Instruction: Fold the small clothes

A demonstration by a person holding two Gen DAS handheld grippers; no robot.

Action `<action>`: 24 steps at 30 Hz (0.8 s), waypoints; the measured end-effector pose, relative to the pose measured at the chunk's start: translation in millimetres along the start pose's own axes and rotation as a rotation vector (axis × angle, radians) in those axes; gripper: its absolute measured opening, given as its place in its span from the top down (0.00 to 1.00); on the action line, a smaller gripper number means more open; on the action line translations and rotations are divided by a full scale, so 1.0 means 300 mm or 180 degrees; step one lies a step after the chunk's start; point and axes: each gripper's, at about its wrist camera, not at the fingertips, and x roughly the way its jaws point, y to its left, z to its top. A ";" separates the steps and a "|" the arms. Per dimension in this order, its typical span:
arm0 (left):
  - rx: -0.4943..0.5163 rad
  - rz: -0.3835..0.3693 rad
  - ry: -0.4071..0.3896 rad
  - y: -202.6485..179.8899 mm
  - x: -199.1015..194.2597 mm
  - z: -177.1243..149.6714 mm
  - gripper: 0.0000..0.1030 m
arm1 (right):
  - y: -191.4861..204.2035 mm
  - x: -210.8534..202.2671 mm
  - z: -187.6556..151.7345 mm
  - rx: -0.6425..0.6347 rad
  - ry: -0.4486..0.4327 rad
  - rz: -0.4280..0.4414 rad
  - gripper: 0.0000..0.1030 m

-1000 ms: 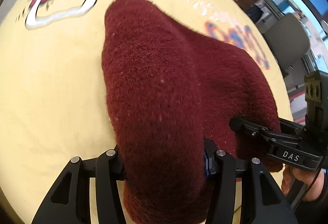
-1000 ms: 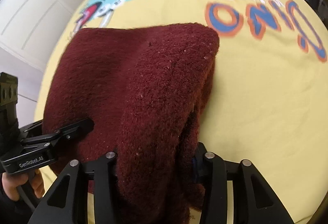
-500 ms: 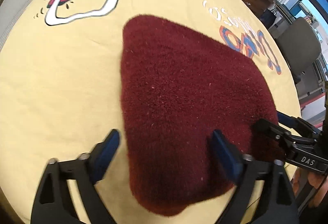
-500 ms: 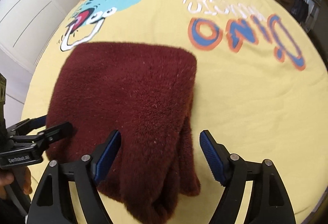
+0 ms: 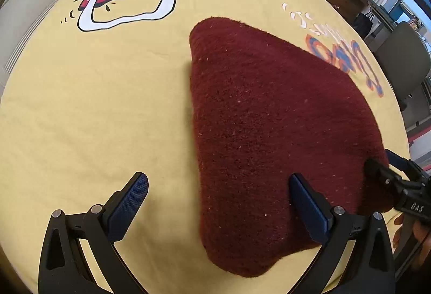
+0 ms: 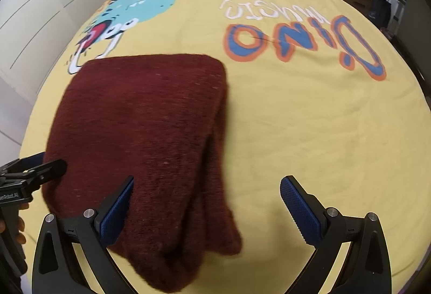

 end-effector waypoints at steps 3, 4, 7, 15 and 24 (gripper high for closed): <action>0.0026 0.0001 0.0014 0.020 0.040 -0.016 0.01 | -0.035 0.030 -0.012 0.0014 0.0005 -0.0026 0.00; 0.0006 -0.0041 0.0025 0.029 0.056 -0.023 0.00 | -0.042 0.039 -0.018 0.0000 0.0006 -0.0026 0.00; -0.0046 -0.0177 0.0035 0.045 0.089 -0.039 0.00 | -0.063 0.082 -0.042 -0.0007 0.0004 -0.0029 0.00; -0.0038 0.0005 -0.0041 0.009 0.002 -0.029 0.01 | -0.056 0.029 -0.041 0.0054 0.0020 0.0080 0.00; 0.0049 0.0259 -0.0427 -0.039 -0.281 -0.086 0.01 | -0.035 -0.297 -0.054 -0.0075 -0.0369 -0.0074 0.00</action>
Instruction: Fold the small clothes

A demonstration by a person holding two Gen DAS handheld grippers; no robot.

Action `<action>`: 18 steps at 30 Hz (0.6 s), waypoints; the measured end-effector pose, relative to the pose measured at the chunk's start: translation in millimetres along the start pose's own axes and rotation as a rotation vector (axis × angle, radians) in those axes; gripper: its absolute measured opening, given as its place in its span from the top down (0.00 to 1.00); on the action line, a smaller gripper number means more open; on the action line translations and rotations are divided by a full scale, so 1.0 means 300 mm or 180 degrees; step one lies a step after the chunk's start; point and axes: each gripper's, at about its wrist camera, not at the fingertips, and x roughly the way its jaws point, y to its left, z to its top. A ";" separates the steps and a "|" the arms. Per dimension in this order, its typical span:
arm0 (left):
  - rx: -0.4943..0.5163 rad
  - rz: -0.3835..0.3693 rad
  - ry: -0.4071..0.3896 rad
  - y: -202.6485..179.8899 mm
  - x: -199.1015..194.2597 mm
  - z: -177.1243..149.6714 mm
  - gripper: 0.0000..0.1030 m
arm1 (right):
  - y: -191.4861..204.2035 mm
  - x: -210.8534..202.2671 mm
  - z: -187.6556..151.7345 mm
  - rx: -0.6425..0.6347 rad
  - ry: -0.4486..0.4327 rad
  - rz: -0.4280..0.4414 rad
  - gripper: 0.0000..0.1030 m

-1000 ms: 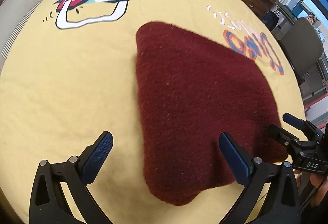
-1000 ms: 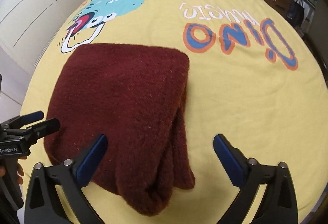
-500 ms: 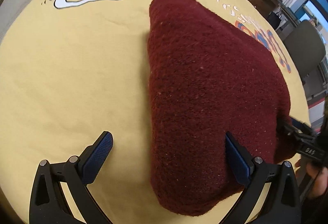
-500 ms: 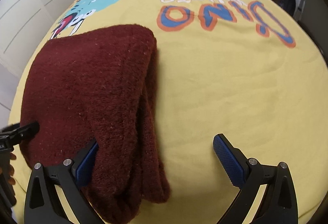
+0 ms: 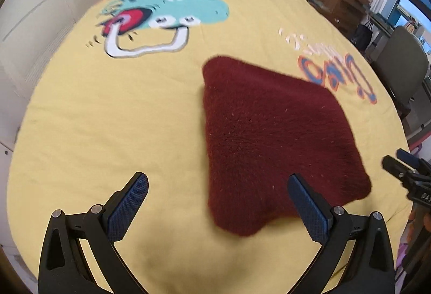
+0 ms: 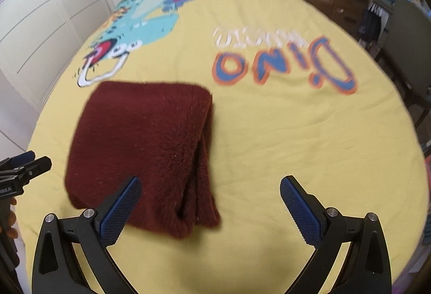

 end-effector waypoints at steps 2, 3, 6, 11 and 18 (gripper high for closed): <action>-0.0019 0.0063 -0.0054 0.010 -0.057 -0.012 0.01 | -0.009 -0.073 -0.005 -0.0020 -0.0083 -0.0043 0.00; -0.0028 0.0083 -0.0081 0.012 -0.083 -0.018 0.01 | -0.014 -0.121 -0.013 -0.0034 -0.0127 -0.0071 0.00; -0.0080 0.0135 -0.0146 0.030 -0.148 -0.044 0.01 | -0.032 -0.213 -0.034 -0.0032 -0.0217 -0.0137 0.00; -0.0095 0.0254 -0.0175 0.049 -0.220 -0.105 0.01 | -0.048 -0.316 -0.096 -0.0023 -0.0292 -0.0222 0.00; -0.0056 0.0267 -0.0072 0.059 -0.229 -0.193 0.01 | -0.058 -0.358 -0.182 -0.0004 -0.0227 -0.0256 0.00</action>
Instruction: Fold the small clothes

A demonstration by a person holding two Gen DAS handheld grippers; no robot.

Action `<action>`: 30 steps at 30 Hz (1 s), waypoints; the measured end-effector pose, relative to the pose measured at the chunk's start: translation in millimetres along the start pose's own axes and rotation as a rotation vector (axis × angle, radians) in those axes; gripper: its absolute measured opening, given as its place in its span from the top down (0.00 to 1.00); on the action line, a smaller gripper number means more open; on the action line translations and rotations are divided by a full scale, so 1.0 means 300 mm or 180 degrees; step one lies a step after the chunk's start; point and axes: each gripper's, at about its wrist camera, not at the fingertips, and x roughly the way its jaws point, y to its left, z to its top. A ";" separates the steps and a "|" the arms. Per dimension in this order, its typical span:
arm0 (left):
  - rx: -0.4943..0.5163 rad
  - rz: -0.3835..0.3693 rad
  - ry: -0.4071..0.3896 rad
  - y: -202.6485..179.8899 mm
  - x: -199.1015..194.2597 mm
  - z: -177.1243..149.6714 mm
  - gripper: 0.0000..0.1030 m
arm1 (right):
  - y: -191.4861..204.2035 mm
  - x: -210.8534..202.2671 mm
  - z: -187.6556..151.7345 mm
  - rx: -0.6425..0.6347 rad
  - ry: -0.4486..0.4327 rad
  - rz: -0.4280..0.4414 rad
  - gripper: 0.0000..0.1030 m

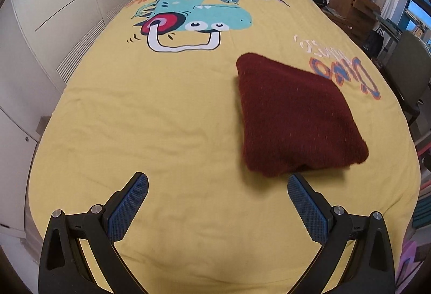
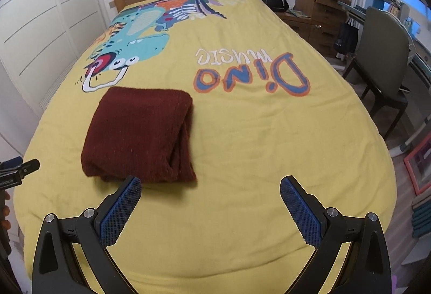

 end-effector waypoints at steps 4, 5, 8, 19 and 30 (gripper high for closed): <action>0.0014 0.0006 0.0025 -0.001 -0.001 -0.025 0.01 | -0.002 -0.001 -0.026 -0.0004 0.0034 0.0006 0.00; 0.0001 0.0007 0.0038 0.001 -0.001 -0.029 0.01 | -0.002 -0.001 -0.032 -0.0005 0.0042 -0.0002 0.00; 0.0008 0.0029 0.0043 0.001 0.000 -0.037 0.01 | -0.001 -0.002 -0.040 -0.0003 0.0053 -0.0007 0.00; 0.0001 0.0027 0.0051 0.006 -0.006 -0.050 0.01 | 0.002 -0.012 -0.042 -0.0006 0.0054 -0.0030 0.00; 0.0041 0.0011 0.0068 -0.005 -0.006 -0.056 0.01 | 0.001 -0.019 -0.048 -0.0016 0.0053 -0.0033 0.00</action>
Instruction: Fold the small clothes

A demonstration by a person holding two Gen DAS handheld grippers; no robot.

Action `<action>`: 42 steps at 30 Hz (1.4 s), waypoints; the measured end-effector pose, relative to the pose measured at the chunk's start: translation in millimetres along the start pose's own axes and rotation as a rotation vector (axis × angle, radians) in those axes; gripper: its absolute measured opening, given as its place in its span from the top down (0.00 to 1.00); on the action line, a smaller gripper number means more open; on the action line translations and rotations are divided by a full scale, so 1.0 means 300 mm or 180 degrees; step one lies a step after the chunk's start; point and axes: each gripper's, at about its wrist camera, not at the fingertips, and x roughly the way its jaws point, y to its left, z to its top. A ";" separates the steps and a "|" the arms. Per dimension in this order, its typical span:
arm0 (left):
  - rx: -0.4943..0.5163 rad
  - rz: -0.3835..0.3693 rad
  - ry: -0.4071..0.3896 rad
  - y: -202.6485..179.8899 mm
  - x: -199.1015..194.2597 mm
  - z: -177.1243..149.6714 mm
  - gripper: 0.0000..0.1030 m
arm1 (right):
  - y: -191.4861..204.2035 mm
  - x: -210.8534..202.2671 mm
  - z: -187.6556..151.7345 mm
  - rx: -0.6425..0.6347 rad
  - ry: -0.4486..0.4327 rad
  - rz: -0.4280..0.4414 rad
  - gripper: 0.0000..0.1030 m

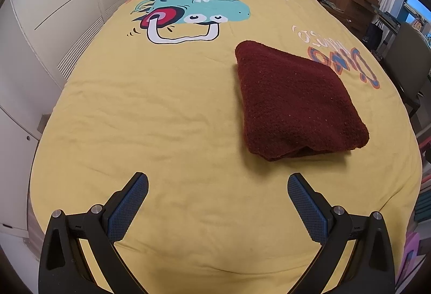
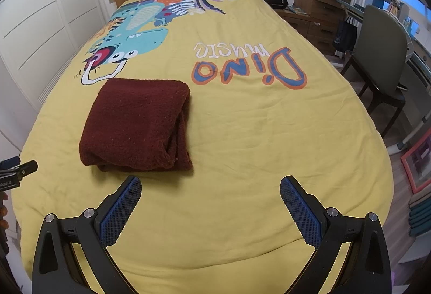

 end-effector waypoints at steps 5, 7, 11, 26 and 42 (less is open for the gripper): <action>0.0010 -0.0004 -0.0002 -0.001 -0.003 0.000 0.01 | 0.002 0.000 0.006 -0.0013 0.0004 -0.0003 0.00; 0.0009 -0.0002 -0.0009 0.001 -0.006 0.001 0.01 | 0.003 0.000 0.007 -0.0014 0.0004 -0.0003 0.00; 0.0000 0.0000 -0.0018 0.002 -0.013 0.003 0.01 | 0.005 -0.004 0.010 -0.0018 -0.0016 0.0016 0.00; -0.0056 0.0019 -0.0026 0.014 -0.024 0.009 0.01 | 0.010 -0.001 0.018 -0.0054 -0.0016 0.0016 0.00; -0.0025 -0.0020 -0.0005 0.000 -0.019 0.004 0.01 | 0.002 0.005 0.014 -0.0042 0.0000 -0.0005 0.00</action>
